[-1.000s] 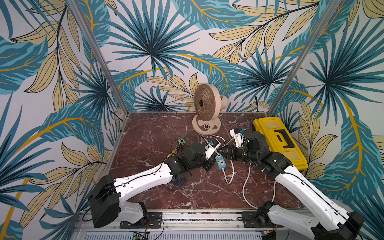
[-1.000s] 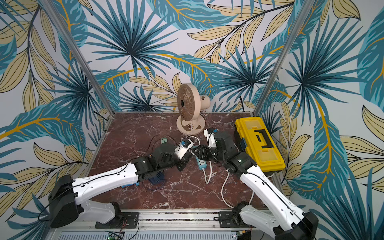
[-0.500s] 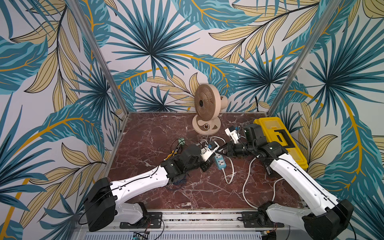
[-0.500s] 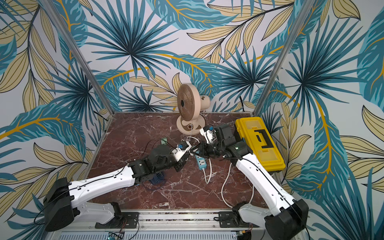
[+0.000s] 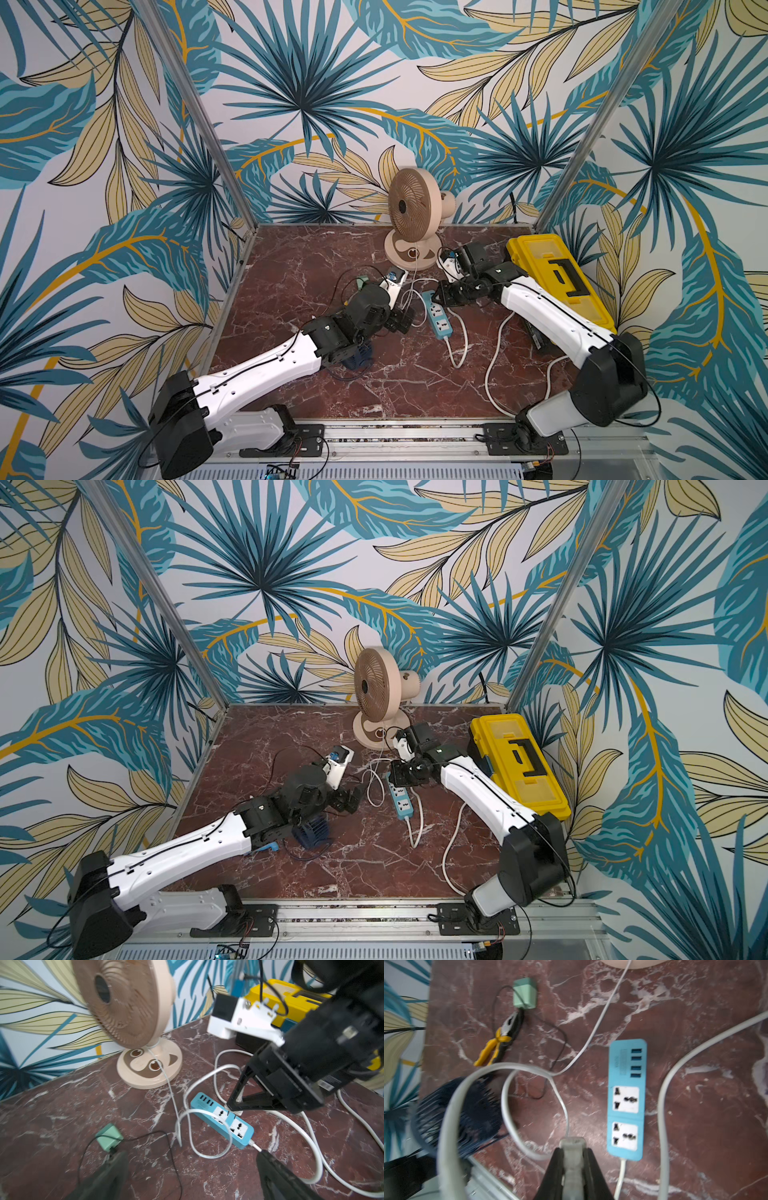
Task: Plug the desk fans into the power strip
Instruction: Insert the plug into the socket.
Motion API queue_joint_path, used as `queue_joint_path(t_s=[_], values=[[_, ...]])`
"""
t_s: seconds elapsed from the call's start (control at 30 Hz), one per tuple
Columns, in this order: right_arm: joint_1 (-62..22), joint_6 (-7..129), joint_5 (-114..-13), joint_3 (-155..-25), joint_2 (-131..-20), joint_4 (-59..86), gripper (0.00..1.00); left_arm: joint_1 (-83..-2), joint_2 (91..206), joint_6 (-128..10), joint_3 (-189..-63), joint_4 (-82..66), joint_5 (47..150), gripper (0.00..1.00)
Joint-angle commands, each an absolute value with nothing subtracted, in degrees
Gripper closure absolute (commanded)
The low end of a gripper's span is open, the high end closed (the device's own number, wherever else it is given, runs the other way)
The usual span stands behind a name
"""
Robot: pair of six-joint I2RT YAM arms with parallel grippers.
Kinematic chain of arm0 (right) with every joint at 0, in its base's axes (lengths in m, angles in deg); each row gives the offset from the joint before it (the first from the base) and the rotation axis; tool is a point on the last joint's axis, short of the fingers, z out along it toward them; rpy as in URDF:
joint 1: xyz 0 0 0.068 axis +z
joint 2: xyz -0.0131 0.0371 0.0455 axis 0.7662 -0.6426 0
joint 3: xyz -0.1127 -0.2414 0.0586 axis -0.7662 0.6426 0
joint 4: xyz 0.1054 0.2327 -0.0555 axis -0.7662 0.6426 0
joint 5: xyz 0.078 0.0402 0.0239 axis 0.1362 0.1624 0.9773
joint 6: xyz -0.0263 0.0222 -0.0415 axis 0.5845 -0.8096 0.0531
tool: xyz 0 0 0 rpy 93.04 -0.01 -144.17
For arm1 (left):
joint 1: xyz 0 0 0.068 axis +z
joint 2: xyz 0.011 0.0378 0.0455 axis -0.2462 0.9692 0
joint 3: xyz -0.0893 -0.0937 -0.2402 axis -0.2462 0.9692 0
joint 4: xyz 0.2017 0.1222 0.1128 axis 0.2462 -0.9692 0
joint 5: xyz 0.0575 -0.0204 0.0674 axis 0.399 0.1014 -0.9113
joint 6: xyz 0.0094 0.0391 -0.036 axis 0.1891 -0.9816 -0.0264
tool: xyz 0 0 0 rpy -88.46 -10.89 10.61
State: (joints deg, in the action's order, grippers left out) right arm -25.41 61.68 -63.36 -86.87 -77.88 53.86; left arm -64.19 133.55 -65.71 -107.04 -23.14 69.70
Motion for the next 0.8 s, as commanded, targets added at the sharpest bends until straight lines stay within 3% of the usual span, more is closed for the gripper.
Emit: queue_joint_path(t_s=[0.0, 0.27, 0.77], values=[[-25.5, 66.2, -70.4, -87.6, -81.7, 49.2, 1.0, -60.9, 129.3, -58.5, -106.2, -29.9, 65.9, 0.0], [-25.1, 65.9, -71.6, -80.9, -86.0, 40.3, 1.0, -55.1, 123.7, -55.3, -100.5, -31.4, 66.9, 0.0], [-21.1, 61.9, -81.6, -72.4, -84.6, 33.5, 1.0, -54.6, 124.1, -55.2, -99.5, -30.0, 67.9, 0.0]])
